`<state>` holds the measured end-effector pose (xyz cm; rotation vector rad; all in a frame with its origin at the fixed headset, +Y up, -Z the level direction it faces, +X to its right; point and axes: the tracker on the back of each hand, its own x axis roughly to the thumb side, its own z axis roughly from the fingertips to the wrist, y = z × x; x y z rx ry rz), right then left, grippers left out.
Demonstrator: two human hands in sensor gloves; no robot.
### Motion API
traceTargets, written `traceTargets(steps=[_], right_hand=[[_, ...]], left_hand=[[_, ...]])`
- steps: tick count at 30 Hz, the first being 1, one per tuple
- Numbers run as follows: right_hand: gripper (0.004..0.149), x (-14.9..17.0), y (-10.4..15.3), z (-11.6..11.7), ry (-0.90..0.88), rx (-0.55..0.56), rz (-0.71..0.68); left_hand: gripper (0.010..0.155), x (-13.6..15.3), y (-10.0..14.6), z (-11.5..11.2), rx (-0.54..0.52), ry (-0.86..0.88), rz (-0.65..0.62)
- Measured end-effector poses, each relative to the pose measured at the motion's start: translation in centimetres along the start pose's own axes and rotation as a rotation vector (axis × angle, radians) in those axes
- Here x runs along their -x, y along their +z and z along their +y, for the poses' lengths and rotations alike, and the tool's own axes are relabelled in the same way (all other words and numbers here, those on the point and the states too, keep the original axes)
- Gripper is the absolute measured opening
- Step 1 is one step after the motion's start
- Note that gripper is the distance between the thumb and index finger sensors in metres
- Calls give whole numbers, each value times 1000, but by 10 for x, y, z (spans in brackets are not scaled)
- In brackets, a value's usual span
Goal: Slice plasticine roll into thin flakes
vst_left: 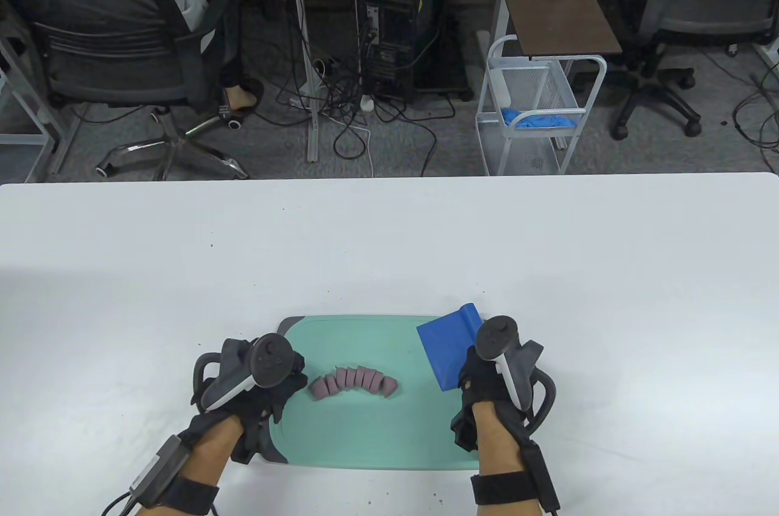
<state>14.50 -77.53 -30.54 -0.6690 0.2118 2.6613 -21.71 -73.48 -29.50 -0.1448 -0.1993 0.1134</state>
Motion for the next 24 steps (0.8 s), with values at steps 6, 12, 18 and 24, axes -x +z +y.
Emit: traceTargets(steps=[6,12,18,24], right_hand=[[68,1,2,-3,-17,6,-10],[71,-2,14,-25,-84,23,-59],[75,2,27,-47,-93,19,-195],[82,13,42,-58,-72,-3,-344]], left_hand=[[47,0,0,0,2,-3,5],[49,4,3,6,-36,10,21],[57,2,12,19,-91,47,23],[67,2,22,34,-107,86,55]])
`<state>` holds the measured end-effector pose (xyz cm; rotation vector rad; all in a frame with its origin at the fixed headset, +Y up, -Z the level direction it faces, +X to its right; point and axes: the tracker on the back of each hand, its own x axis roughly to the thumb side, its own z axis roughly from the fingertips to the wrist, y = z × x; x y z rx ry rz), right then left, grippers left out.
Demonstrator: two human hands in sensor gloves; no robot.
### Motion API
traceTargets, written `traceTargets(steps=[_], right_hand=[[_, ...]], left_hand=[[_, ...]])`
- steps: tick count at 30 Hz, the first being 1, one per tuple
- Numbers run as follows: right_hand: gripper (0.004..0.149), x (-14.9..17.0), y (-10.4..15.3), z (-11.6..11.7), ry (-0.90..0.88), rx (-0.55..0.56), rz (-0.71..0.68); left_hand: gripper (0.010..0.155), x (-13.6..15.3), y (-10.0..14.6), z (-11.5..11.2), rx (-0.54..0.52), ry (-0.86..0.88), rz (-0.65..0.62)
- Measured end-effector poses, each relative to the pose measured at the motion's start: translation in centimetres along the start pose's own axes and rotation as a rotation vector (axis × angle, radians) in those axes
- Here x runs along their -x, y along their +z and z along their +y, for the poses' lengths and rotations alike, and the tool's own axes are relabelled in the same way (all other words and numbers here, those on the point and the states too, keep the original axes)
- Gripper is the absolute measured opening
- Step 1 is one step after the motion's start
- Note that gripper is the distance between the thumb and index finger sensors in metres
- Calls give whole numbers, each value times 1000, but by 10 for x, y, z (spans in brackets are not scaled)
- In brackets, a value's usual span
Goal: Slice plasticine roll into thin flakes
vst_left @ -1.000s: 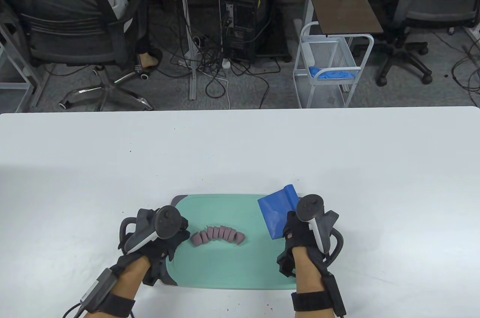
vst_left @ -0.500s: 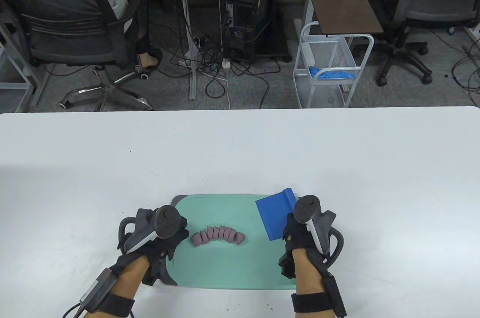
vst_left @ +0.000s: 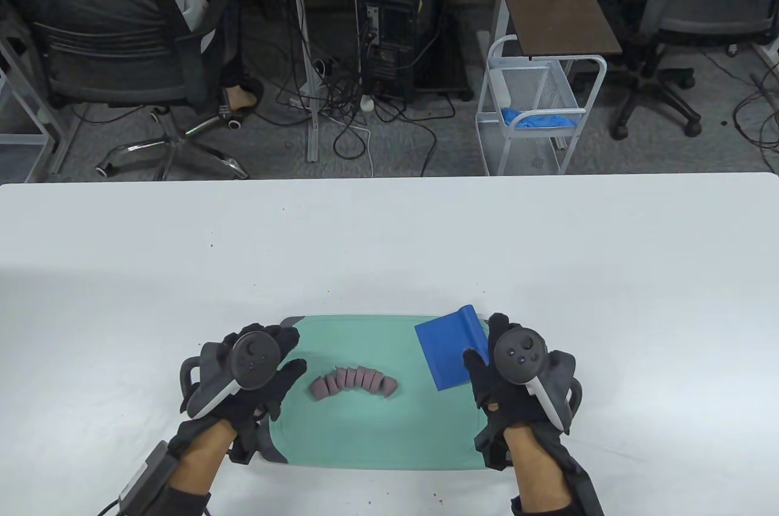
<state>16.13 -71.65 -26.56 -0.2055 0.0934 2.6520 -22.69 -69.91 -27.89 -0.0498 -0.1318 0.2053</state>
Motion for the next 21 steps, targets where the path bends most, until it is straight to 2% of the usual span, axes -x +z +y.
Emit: traceTargets(steps=[5,13,16,17,18,21], right_hand=[[85,2,12,-2,60,-40,-114],[93,8,18,14,125,-118,-146],[95,11,17,20,139,-152,-141],[95,12,17,22,144,-168,-137],[96,12,16,23,147,-183,-128],[97,13,16,25,153,-201,-116]], left_hand=[[75,0,17,6,23,9,-5],[86,4,44,-4,107,4,-49],[88,10,47,-15,102,36,-71],[88,12,45,-19,132,41,-75],[89,14,43,-20,162,37,-76],[89,18,39,-21,154,6,-58]])
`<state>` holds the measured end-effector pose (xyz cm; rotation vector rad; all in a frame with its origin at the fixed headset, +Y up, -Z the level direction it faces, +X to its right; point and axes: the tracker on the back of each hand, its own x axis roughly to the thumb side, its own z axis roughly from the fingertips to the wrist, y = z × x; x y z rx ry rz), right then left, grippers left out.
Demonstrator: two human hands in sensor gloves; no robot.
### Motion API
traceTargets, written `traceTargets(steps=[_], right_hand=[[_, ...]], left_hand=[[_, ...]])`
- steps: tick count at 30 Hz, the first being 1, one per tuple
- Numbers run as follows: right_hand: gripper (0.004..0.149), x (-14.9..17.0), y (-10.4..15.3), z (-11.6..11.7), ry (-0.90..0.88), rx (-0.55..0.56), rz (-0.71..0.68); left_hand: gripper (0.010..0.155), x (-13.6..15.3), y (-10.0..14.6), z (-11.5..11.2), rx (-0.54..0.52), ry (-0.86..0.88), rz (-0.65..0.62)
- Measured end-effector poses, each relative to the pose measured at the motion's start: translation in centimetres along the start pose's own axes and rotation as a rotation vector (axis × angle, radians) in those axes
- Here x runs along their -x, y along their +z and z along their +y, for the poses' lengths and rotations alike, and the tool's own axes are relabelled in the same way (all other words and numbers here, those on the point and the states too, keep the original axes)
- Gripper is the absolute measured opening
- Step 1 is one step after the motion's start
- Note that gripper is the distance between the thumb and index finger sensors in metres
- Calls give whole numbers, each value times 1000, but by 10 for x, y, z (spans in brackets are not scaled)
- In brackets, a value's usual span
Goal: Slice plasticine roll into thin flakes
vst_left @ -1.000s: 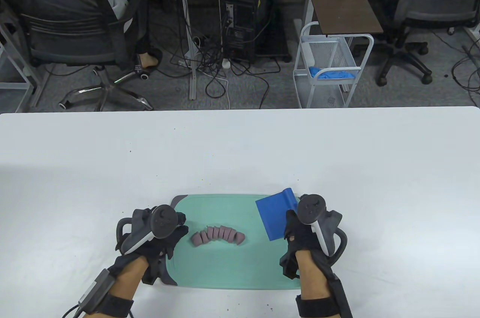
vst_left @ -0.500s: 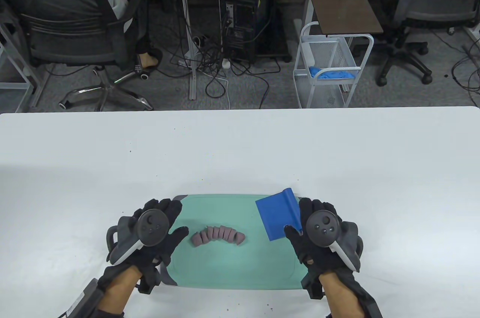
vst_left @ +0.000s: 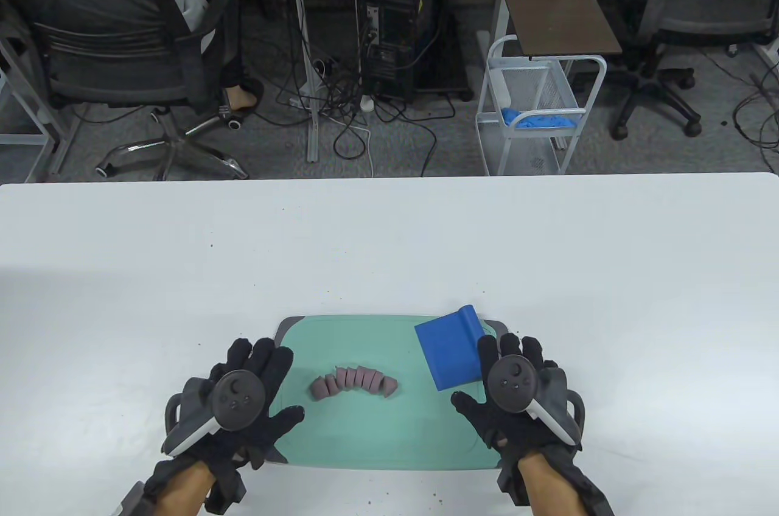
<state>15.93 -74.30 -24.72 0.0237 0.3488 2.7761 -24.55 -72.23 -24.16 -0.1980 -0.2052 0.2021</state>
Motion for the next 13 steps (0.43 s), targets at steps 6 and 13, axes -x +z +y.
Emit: traceTargets(steps=[6,13], right_hand=[[97,-1,0,5,-2,-55,14],[96,-2,-2,9,6,-85,25]], left_hand=[[90,5,-6,-9,52,-7,32],[89,5,-7,-11,66,-2,43]])
